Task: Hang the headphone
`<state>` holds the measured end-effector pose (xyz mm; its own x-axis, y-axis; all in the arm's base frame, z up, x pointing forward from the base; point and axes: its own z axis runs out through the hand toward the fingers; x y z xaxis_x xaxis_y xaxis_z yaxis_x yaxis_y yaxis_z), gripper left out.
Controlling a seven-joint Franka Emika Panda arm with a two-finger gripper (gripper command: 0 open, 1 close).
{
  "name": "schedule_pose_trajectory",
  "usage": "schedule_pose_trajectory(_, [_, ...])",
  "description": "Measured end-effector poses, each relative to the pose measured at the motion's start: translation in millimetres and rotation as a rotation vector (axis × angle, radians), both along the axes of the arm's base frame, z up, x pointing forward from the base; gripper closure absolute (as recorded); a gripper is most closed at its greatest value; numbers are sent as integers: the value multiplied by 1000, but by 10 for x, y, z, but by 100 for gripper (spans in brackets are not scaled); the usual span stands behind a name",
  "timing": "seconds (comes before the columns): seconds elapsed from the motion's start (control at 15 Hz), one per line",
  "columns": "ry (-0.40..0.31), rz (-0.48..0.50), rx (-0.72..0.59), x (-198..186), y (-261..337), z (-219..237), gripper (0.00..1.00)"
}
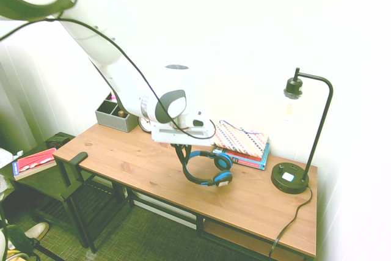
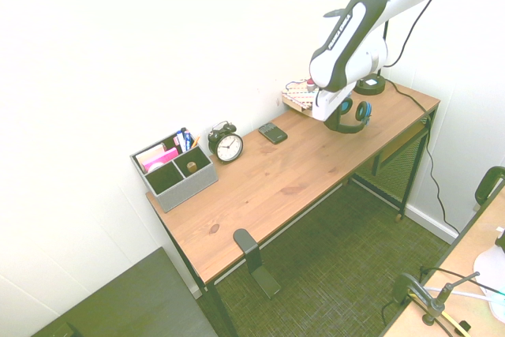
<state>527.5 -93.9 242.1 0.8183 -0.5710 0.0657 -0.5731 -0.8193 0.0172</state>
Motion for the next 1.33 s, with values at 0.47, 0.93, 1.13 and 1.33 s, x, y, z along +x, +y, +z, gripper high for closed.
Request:
schedule_pose_trajectory(0.47, [81, -82, -31, -955, 1949, 925, 100])
schedule_pose_trajectory(0.93, [115, -214, 6, -1739, 3609, 164, 100])
schedule_pose_trajectory(1.13, [76, -282, 56, -1724, 3864, -279, 100])
schedule_pose_trajectory(1.33, [67, -323, 58, -1800, 4093, -749, 100])
